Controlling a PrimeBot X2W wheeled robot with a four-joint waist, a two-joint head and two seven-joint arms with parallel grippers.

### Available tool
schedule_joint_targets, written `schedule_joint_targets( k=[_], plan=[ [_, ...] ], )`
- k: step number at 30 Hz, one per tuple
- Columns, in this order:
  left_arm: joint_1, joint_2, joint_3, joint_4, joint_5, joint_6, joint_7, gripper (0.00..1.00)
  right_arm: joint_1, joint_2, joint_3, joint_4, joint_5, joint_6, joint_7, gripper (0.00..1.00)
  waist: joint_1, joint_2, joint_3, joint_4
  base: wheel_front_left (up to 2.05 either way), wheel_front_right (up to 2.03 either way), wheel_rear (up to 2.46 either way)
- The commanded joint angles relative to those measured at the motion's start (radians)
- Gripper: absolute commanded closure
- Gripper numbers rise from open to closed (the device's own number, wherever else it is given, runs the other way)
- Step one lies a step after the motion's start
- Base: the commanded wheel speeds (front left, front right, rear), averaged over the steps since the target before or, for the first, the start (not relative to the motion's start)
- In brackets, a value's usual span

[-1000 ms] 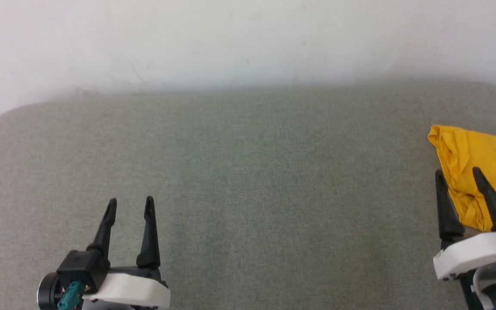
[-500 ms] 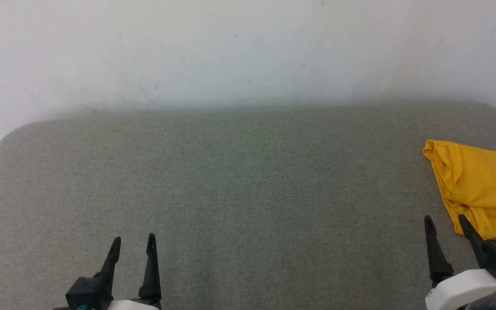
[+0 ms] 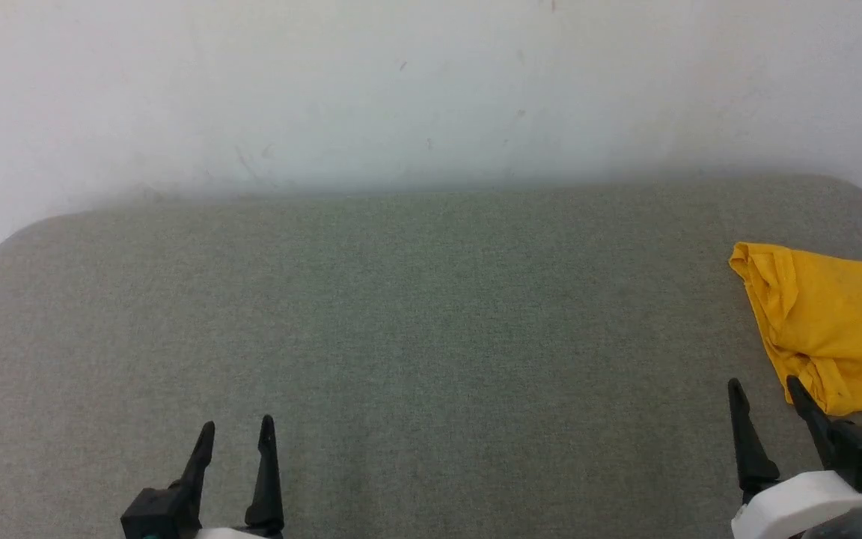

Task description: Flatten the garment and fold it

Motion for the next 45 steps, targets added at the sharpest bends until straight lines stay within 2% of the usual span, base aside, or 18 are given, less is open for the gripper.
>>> schedule_joint_targets(
  k=[1, 5, 6, 45],
  plan=[
    [0.007, -0.002, 0.0, 0.005, -0.006, -0.008, -0.008, 0.0, -0.004, 0.004, -0.002, 0.001, 0.002, -0.002, -0.006, 0.0, 0.0, -0.0001, -0.003, 0.001, 0.0, 0.0, 0.0],
    [0.014, -0.011, 0.009, 0.016, -0.028, -0.006, -0.009, 0.0, 0.0, 0.004, -0.001, 0.001, 0.002, -0.002, -0.009, 0.0, 0.0, -0.0001, -0.008, 0.002, 0.0, 0.0, 0.0],
    [0.002, -0.009, 0.008, 0.012, -0.028, -0.001, -0.004, 1.0, 0.0, 0.0, 0.001, 0.001, 0.0, 0.0, -0.002, 1.0, 0.0, -0.0001, -0.008, 0.002, 0.0, 0.0, 0.0],
    [-0.042, -0.044, 0.055, 0.004, 0.07, -0.045, 0.059, 1.0, -0.03, 0.0, 0.037, -0.011, -0.017, 0.0, 0.02, 1.0, 0.0, -0.0001, 0.004, -0.002, 0.0, 0.0, 0.0]
  ],
)
